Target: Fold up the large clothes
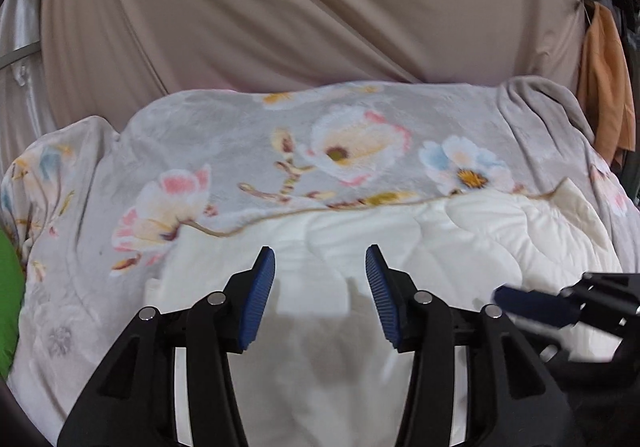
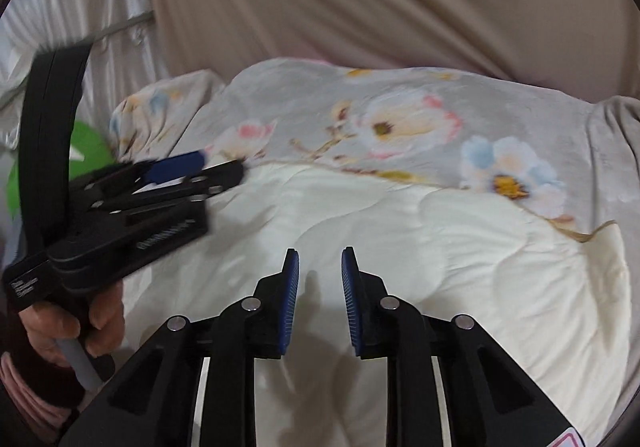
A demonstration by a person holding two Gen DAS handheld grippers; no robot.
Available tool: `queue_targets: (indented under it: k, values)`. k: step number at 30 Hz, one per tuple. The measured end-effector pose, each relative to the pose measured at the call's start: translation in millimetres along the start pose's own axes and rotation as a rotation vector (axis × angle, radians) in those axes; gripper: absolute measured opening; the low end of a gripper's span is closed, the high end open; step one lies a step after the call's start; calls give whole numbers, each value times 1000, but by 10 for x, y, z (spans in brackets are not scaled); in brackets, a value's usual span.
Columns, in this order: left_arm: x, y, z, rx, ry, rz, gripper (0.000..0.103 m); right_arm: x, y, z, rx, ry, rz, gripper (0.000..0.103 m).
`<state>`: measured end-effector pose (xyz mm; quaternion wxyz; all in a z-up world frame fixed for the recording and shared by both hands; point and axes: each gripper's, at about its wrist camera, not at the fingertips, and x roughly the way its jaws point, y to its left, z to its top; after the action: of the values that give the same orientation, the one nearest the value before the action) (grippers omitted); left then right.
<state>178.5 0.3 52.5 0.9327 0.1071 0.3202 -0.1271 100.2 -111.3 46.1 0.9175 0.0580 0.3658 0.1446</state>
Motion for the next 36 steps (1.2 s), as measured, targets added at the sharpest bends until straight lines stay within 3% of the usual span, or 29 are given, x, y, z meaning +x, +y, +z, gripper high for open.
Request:
queue_targets:
  k: [3,6,11,15,17,19,21,22,23,25,28,31,32,33,34,36]
  values:
    - [140,-101,-108,15,43,1,46,40,-98,-143,-3,31,-47,19]
    - [288,-76,-247,19,86,27,47,-58,-440,-328,40,39,-121,16]
    - [285,290,-510,20,88,90,49,-492,-1308,-739,193,25,-240,12]
    - [268,762,-677,-57,109,124,49,-808,-1908,-1094,339,10,-293,0]
    - [260,946,-727,-98,125,147,49,-891,-2056,-1193,383,10,-312,0]
    - [194,1031,-675,-129,132,155,38,-942,-2084,-1166,423,12,-308,0]
    - [83,1038,-501,-158,110,137,38,-1004,-1983,-960,413,-10,-327,3]
    - [10,1015,-367,-167,76,107,39,-1037,-1881,-781,375,-44,-321,12]
    - [-47,969,-211,-171,40,86,41,-1049,-1785,-615,340,-76,-317,12]
    - [-23,848,66,-164,1,62,55,-997,-1632,-292,276,-120,-304,12]
    - [359,676,294,-123,54,55,57,-605,-1627,50,241,-74,-332,12]
    - [868,750,160,-125,160,108,57,-131,-1933,26,283,36,-417,11]
    - [982,807,64,-129,183,118,57,47,-2089,-69,304,91,-445,6]
    - [1066,868,-27,-138,197,104,57,128,-2205,-158,333,112,-426,0]
    - [1102,931,-106,-171,193,66,57,135,-2308,-233,386,100,-370,0]
    - [1106,953,-164,-190,176,52,57,117,-2327,-273,406,93,-349,0]
